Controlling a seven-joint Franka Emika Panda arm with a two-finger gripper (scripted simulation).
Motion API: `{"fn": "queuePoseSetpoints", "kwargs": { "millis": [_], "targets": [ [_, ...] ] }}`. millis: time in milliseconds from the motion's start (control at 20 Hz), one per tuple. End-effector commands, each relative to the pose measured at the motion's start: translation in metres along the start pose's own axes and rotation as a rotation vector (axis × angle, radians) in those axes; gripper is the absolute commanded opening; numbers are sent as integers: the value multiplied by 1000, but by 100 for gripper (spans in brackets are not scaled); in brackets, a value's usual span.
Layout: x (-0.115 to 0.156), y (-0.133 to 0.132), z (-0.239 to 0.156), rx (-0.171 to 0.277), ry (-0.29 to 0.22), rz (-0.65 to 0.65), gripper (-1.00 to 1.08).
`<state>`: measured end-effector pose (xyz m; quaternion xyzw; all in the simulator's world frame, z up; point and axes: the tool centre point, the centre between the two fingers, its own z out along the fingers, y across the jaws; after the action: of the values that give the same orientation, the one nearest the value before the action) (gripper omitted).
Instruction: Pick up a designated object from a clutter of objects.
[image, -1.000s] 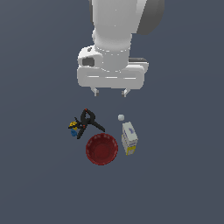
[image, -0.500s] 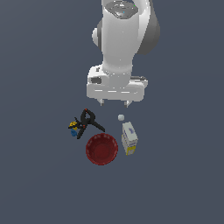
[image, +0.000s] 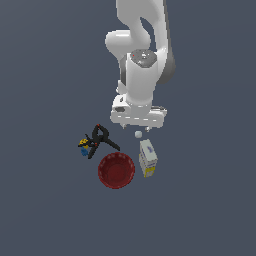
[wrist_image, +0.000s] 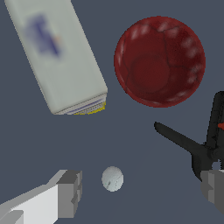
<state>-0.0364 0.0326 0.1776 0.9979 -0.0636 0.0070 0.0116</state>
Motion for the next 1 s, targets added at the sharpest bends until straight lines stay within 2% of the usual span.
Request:
{"fn": "queuePoseSetpoints", "kwargs": {
  "millis": [0, 450, 950],
  "targets": [
    [-13, -5, 22, 4, -2, 20, 100],
    [-58, -15, 80, 16, -11, 82, 100],
    [-83, -18, 104, 21, -17, 111, 100]
  ]
}}
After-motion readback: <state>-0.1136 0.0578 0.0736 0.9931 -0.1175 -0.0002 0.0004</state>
